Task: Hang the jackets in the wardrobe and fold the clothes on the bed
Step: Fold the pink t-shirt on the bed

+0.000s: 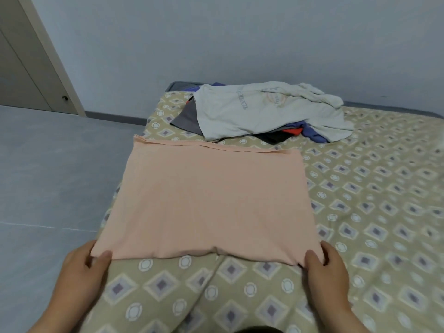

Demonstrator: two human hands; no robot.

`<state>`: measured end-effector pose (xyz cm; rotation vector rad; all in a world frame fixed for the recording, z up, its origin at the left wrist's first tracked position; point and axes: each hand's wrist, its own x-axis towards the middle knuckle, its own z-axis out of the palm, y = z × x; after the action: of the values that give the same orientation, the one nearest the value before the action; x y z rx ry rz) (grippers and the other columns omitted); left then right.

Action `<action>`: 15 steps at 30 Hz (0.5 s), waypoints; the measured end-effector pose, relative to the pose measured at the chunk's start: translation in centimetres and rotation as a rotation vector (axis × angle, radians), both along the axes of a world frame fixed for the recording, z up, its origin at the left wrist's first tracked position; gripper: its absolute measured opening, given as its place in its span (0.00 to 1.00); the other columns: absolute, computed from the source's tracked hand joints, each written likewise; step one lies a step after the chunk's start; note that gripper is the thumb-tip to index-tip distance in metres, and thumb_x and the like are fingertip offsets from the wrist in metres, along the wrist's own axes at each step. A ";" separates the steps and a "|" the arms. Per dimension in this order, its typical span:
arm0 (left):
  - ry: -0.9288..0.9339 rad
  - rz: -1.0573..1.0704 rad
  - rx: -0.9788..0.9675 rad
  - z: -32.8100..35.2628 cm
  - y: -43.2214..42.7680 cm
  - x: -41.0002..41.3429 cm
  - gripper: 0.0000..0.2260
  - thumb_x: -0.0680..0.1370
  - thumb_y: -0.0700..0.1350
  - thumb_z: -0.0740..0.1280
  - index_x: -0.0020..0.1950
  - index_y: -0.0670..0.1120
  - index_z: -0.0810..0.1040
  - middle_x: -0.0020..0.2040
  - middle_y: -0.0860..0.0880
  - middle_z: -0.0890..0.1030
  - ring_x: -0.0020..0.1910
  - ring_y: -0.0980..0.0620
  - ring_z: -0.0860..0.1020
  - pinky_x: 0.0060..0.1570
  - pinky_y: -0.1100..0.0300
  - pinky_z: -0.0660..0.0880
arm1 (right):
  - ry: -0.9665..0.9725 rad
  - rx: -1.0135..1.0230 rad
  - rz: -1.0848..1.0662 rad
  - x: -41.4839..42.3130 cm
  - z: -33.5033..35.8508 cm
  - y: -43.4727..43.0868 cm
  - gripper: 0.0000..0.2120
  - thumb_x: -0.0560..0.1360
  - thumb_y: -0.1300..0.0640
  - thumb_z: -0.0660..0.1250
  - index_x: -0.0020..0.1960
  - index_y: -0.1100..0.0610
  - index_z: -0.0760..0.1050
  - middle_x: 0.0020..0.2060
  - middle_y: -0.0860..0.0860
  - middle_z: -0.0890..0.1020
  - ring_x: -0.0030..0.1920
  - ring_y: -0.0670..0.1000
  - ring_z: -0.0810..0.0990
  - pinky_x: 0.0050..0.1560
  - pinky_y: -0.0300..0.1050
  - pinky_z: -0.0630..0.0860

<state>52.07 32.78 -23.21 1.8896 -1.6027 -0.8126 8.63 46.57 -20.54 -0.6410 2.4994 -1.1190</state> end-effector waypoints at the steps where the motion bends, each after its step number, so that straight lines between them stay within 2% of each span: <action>1: 0.113 0.071 0.040 0.5 -0.1 0.1 0.04 0.78 0.41 0.70 0.50 0.49 0.80 0.49 0.45 0.83 0.45 0.47 0.79 0.44 0.51 0.72 | -0.138 -0.069 -0.051 0.1 0.4 0.2 0.10 0.75 0.58 0.65 0.55 0.50 0.76 0.51 0.50 0.82 0.47 0.51 0.78 0.49 0.50 0.73; 3: 0.359 0.189 0.140 0.9 -0.4 0.6 0.03 0.78 0.42 0.69 0.49 0.47 0.82 0.47 0.45 0.85 0.41 0.49 0.81 0.42 0.53 0.75 | -0.432 -0.185 -0.139 -0.5 1.1 0.5 0.07 0.75 0.60 0.65 0.51 0.54 0.78 0.45 0.48 0.83 0.44 0.52 0.79 0.47 0.49 0.75; 5: 0.575 0.208 0.228 0.8 -0.4 1.2 0.04 0.79 0.43 0.68 0.51 0.46 0.82 0.44 0.44 0.86 0.36 0.49 0.83 0.36 0.57 0.78 | -0.645 -0.261 -0.152 -1.5 1.4 0.7 0.09 0.76 0.64 0.65 0.48 0.53 0.80 0.40 0.49 0.85 0.39 0.51 0.79 0.41 0.44 0.78; 7: 0.744 0.174 0.281 0.9 -0.4 1.7 0.06 0.79 0.43 0.67 0.54 0.44 0.81 0.46 0.42 0.86 0.38 0.49 0.84 0.36 0.56 0.81 | -0.804 -0.317 -0.111 -2.3 1.6 1.3 0.07 0.78 0.66 0.64 0.49 0.57 0.79 0.43 0.52 0.84 0.41 0.49 0.79 0.41 0.40 0.77; 9: 0.798 0.098 0.354 1.4 -0.7 2.0 0.09 0.78 0.45 0.67 0.56 0.45 0.81 0.51 0.41 0.85 0.45 0.45 0.85 0.45 0.51 0.81 | -0.967 -0.368 -0.064 -3.1 1.7 2.0 0.05 0.79 0.66 0.63 0.49 0.60 0.77 0.45 0.54 0.82 0.42 0.49 0.79 0.42 0.40 0.78; 11: 0.780 0.013 0.453 2.1 -1.0 2.1 0.12 0.76 0.47 0.69 0.57 0.46 0.82 0.53 0.41 0.85 0.50 0.42 0.84 0.49 0.49 0.79 | -1.105 -0.395 -0.020 -3.8 2.1 2.4 0.05 0.78 0.65 0.63 0.51 0.60 0.77 0.42 0.54 0.81 0.36 0.48 0.77 0.36 0.39 0.80; 13: 0.750 0.019 0.494 2.5 -1.4 1.9 0.11 0.76 0.46 0.69 0.56 0.43 0.81 0.49 0.39 0.85 0.43 0.42 0.85 0.43 0.50 0.79 | -1.162 -0.331 0.057 -4.3 2.9 2.3 0.06 0.76 0.63 0.65 0.52 0.60 0.78 0.38 0.53 0.79 0.30 0.48 0.75 0.30 0.39 0.78; 15: 0.723 0.085 0.486 2.4 -1.5 1.6 0.09 0.79 0.44 0.67 0.55 0.40 0.79 0.45 0.39 0.85 0.38 0.43 0.84 0.42 0.51 0.78 | -1.177 -0.244 0.145 -4.7 3.3 2.1 0.06 0.73 0.63 0.66 0.50 0.60 0.75 0.34 0.55 0.77 0.26 0.49 0.74 0.26 0.40 0.77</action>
<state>53.68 31.28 -20.80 1.6349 -0.9188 -1.7185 3.93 48.70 -17.25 -0.1063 1.3108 -1.2332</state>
